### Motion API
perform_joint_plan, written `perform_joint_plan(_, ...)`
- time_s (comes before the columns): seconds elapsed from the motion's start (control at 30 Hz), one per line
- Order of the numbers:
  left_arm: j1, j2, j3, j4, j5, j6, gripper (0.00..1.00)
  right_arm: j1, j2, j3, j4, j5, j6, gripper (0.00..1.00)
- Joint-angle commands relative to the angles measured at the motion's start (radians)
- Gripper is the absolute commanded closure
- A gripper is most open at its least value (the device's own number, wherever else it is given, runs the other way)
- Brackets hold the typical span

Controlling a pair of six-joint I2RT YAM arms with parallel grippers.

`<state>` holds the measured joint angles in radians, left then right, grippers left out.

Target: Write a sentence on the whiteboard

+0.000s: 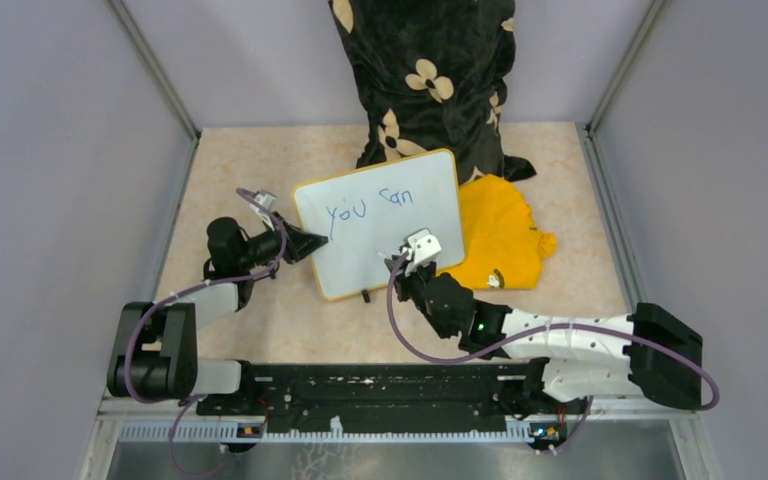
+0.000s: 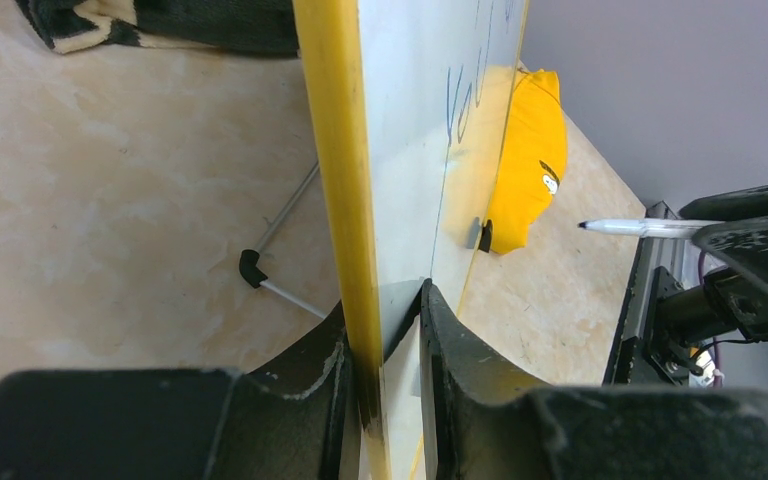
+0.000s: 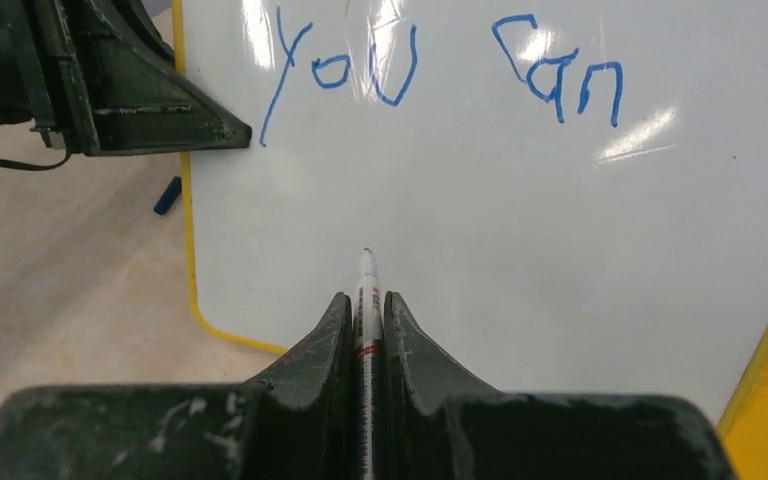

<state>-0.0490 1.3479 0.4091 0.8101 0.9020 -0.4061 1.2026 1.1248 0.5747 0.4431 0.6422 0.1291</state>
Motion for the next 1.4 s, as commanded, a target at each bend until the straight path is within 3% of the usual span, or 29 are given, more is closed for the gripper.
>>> perform_joint_plan(0.0,-0.002,0.007,0.011,-0.052,-0.076,0.093,1.0,0.005,0.03,-0.042,0.176,0.001,-0.036,1.0)
perform_joint_plan(0.47,-0.005,0.008,0.031,-0.118,-0.118,0.117,1.0,0.031,0.125,-0.224,0.665,0.076,-0.184,1.0)
perform_joint_plan(0.83,-0.005,0.013,0.034,-0.125,-0.133,0.113,1.0,0.013,0.099,-0.115,0.532,0.001,-0.14,1.0)
perform_joint_plan(1.0,-0.005,0.006,0.034,-0.126,-0.139,0.112,1.0,-0.124,0.058,-0.053,0.389,-0.199,0.08,1.0)
perform_joint_plan(1.2,-0.005,0.005,0.036,-0.123,-0.138,0.108,1.0,-0.126,0.063,-0.058,0.399,-0.288,0.048,1.0)
perform_joint_plan(1.37,-0.005,0.007,0.036,-0.123,-0.138,0.107,1.0,-0.034,0.134,-0.067,0.454,-0.196,-0.042,1.0)
